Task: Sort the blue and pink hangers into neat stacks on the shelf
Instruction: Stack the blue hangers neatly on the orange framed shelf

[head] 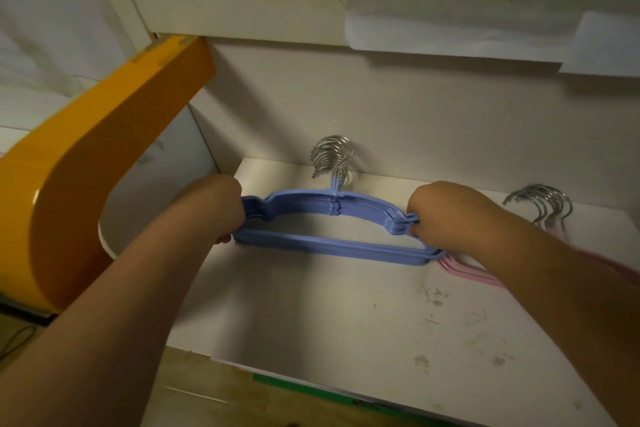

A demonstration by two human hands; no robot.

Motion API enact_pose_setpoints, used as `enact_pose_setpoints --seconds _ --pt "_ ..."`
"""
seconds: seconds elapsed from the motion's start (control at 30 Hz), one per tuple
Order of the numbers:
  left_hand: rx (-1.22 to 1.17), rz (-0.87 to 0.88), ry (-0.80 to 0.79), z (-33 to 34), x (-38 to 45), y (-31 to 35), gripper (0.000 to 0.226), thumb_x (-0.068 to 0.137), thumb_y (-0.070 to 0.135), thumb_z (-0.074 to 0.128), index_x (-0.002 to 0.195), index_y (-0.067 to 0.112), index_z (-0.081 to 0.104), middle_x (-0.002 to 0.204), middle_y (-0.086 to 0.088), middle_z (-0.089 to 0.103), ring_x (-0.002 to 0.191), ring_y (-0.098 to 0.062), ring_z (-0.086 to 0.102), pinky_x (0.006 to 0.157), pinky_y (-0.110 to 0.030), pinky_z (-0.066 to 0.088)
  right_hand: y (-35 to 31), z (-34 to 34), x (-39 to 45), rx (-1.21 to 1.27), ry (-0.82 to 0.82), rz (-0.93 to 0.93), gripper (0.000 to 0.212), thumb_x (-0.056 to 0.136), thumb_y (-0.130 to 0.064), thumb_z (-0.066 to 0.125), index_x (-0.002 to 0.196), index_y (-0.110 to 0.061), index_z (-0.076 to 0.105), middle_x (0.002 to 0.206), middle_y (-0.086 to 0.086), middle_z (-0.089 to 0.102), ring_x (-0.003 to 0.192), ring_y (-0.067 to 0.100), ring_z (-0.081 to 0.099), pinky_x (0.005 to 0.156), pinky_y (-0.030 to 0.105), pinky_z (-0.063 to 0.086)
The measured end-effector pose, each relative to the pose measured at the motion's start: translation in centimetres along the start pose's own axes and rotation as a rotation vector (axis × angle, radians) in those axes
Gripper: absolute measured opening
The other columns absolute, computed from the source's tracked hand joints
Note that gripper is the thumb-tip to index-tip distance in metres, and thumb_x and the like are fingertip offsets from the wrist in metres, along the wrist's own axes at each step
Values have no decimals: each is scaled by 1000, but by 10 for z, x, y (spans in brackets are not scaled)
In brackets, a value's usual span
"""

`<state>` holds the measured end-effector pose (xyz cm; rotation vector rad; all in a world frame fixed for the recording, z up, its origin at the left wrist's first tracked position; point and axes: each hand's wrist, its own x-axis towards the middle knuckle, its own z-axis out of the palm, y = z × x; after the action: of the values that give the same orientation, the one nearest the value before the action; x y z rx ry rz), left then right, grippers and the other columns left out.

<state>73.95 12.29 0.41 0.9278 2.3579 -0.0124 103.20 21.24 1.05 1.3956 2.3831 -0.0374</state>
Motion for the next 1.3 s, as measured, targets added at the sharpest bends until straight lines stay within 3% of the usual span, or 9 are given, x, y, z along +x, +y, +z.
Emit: enact_pose_setpoints --seconds 0.17,0.4,0.57,0.67,0.73,0.8,1.03,1.17,1.3 --pt "-30 -3 38 -1 -3 -9 25 93 19 60 100 -5 61 85 -18 70 72 -30 68 77 -38 57 4 -3 -2 57 11 -62 14 83 -29 64 76 -17 64 68 3 58 66 21 55 49 26 32" --pt "91 99 135 -6 -6 -5 16 89 8 55 76 4 63 68 -9 71 57 -21 69 67 -35 60 2 -1 -5 26 75 -60 37 88 -35 61 59 -20 44 60 1 46 57 19 44 47 27 26" --pt "298 89 73 -5 -1 -3 12 88 12 65 96 2 64 91 -11 70 92 -28 70 84 -37 56 0 -4 -4 7 48 -55 36 89 -36 59 60 -21 45 61 -1 45 56 16 41 47 27 25" --pt "457 273 166 -1 6 0 24 88 25 64 109 13 64 104 -5 66 100 -24 63 87 -33 51 -1 2 -6 35 116 -72 26 83 -38 62 65 -20 54 64 -2 53 61 20 50 47 27 29" --pt "400 475 229 3 -1 6 17 81 27 66 96 29 59 96 1 67 91 -22 63 72 -29 48 -5 7 -5 93 155 -82 29 79 -43 65 66 -20 54 63 -2 52 59 18 49 47 27 30" --pt "380 588 195 7 -9 13 10 77 22 67 84 26 61 81 2 65 79 -21 62 62 -27 42 -9 11 -1 121 151 -77 34 80 -48 66 65 -21 50 64 -2 50 58 16 48 49 28 31" --pt "411 586 210 10 8 25 25 78 34 66 61 26 50 66 6 55 62 -14 52 58 -26 39 -7 8 7 211 98 -53 43 79 -46 71 57 -19 45 58 0 45 52 15 43 48 29 28" --pt "437 603 190 8 10 25 23 79 36 67 64 26 53 66 7 55 61 -11 51 56 -26 39 -8 5 6 157 87 -55 43 79 -52 68 61 -19 47 62 0 48 54 15 45 48 28 30" --pt "391 761 190 7 4 32 16 75 37 69 89 29 66 77 8 64 75 -15 60 70 -31 51 -19 2 5 239 192 -149 41 82 -62 56 73 -22 59 70 -3 60 69 19 57 58 31 43"
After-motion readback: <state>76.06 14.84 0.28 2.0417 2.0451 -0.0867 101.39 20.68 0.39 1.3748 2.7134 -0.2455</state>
